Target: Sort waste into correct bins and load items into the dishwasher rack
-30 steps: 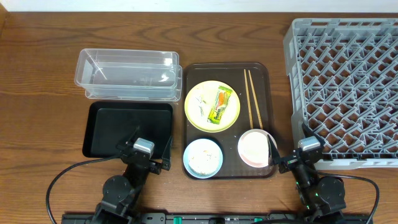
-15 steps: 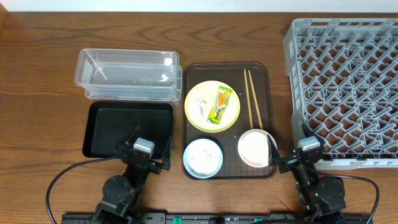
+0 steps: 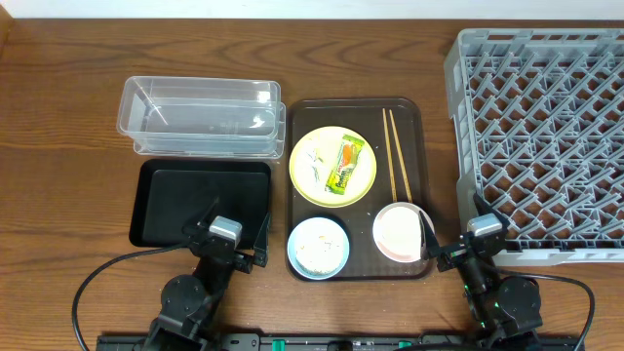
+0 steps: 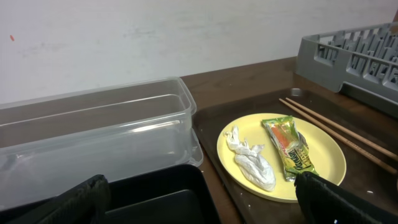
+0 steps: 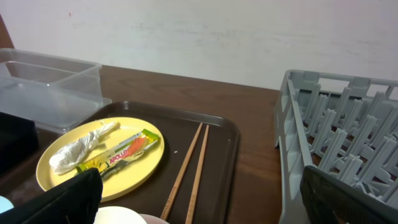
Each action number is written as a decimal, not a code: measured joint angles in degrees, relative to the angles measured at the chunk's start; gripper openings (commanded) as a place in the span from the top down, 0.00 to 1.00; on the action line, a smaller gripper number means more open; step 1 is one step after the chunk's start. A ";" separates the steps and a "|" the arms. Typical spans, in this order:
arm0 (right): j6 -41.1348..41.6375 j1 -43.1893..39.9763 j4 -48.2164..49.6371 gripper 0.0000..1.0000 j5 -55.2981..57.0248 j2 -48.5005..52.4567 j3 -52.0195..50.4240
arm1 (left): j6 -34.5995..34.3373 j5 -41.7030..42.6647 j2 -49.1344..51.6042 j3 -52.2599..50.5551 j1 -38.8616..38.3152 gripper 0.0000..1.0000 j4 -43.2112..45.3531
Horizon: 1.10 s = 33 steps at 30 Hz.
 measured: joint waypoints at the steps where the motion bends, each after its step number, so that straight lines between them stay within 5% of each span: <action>1: 0.00 0.00 0.00 0.01 0.00 0.00 0.00 | -0.02 0.00 0.00 0.00 0.00 0.03 0.00; 24: 0.00 0.00 0.09 0.01 -0.11 0.00 0.00 | -0.13 0.17 0.00 -0.15 0.00 0.03 0.55; 33: 5.53 0.00 1.01 0.01 -6.23 0.00 0.09 | -0.59 2.38 0.00 -1.49 0.00 0.03 12.09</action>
